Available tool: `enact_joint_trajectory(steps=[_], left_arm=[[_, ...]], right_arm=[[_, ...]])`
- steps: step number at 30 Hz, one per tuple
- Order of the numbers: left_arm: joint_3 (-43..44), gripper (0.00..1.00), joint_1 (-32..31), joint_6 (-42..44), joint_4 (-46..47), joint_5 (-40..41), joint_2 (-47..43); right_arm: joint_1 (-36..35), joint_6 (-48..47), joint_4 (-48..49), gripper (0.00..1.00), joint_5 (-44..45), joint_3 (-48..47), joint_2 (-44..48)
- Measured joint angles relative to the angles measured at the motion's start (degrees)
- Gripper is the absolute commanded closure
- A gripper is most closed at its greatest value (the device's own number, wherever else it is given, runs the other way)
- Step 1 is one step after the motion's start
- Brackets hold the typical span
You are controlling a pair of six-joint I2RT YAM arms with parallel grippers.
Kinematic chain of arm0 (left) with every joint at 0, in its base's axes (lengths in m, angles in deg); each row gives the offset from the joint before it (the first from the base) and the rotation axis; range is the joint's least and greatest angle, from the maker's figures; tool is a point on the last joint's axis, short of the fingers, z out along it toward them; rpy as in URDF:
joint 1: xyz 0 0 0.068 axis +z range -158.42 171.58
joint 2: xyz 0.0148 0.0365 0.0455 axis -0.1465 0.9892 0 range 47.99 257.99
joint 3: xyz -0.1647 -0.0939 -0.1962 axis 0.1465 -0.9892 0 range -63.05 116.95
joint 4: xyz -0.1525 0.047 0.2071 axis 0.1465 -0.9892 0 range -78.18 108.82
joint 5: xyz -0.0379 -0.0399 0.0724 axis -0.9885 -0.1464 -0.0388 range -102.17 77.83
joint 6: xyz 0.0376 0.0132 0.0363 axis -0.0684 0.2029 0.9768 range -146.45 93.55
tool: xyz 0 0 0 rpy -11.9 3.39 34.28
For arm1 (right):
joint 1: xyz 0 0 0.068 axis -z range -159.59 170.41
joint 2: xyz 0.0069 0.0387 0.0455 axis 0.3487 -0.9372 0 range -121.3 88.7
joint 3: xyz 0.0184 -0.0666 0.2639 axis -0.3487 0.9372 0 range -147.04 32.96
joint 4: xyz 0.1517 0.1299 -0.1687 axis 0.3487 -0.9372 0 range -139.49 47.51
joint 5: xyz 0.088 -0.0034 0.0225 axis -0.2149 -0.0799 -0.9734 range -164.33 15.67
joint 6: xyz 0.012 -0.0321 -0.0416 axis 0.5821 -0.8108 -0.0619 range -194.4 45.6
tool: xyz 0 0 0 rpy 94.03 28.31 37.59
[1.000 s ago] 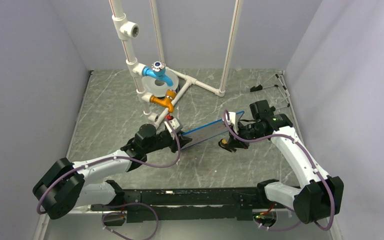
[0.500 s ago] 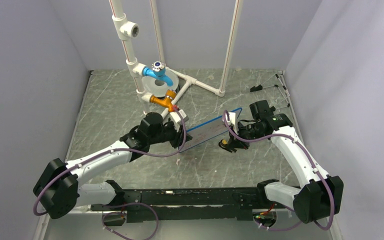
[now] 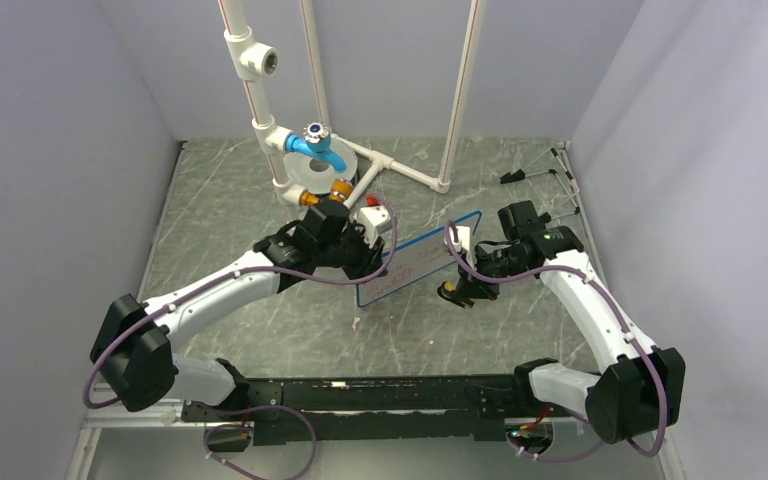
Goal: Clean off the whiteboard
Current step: Adjust the whiteboard at the center of the board.
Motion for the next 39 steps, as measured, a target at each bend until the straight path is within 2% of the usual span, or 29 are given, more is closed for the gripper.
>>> enact_joint_trajectory(steps=[13, 23, 24, 26, 28, 34, 39], left_arm=[[16.7, 0.74, -2.84, 3.93, -15.76, 0.59, 9.44], [28.7, 0.76, -4.96, 5.99, -26.36, 3.96, 18.14], [29.9, 0.78, -5.2, 6.19, -27.32, 4.37, 18.97], [32.02, 0.87, -5.53, 6.73, -28.74, 4.76, 20.59], [33.83, 1.0, -5.6, 7.37, -29.33, 5.35, 21.86], [34.88, 1.0, -5.49, 6.14, -28.7, 3.37, 22.99], [32.96, 1.0, -5.49, 0.24, -23.89, 0.85, 23.3]], right_arm=[[0.0, -0.63, -0.63, 1.0, -1.2, 0.0, -0.17], [0.02, -1.07, -1.16, 1.0, -1.4, 0.0, -0.59], [0.0, -1.11, -1.22, 1.0, -1.44, 0.0, -0.59], [0.0, -1.16, -1.31, 1.0, -1.49, 0.0, -0.59], [0.02, -1.18, -1.44, 1.0, -1.68, 0.0, -0.59], [0.09, -0.57, -0.98, 1.0, -1.95, 0.0, -0.22], [1.36, 3.45, 2.8, 1.0, -0.15, -0.02, 3.1]])
